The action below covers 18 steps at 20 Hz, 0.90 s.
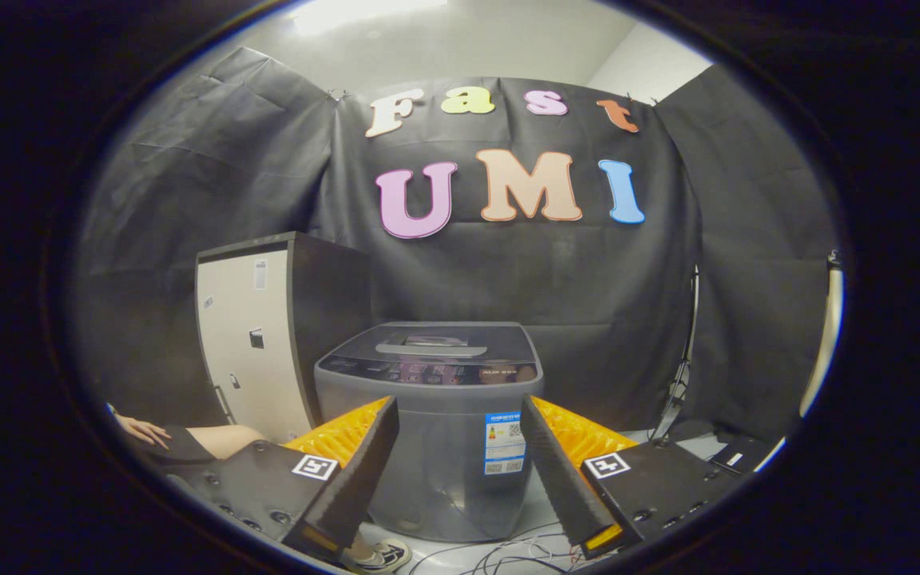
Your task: Put the clothes into the washing machine and then close the washing machine lid.
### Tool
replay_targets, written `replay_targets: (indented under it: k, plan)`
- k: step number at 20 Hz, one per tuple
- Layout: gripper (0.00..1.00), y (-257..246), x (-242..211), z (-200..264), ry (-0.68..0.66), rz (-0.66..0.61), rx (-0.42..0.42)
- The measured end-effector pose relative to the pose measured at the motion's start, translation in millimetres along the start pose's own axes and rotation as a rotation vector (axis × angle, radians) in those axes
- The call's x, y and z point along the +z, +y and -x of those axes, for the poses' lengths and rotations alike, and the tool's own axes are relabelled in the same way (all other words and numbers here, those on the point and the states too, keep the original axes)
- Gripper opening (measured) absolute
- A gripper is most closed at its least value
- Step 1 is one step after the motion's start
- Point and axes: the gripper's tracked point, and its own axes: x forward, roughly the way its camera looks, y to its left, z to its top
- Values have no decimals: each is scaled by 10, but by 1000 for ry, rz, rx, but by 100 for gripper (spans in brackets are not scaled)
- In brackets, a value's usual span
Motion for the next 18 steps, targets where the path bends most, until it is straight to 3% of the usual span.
replay_targets:
  k: [18]
  plan:
    - [96, 23, -10, 4, 1, 0, 3]
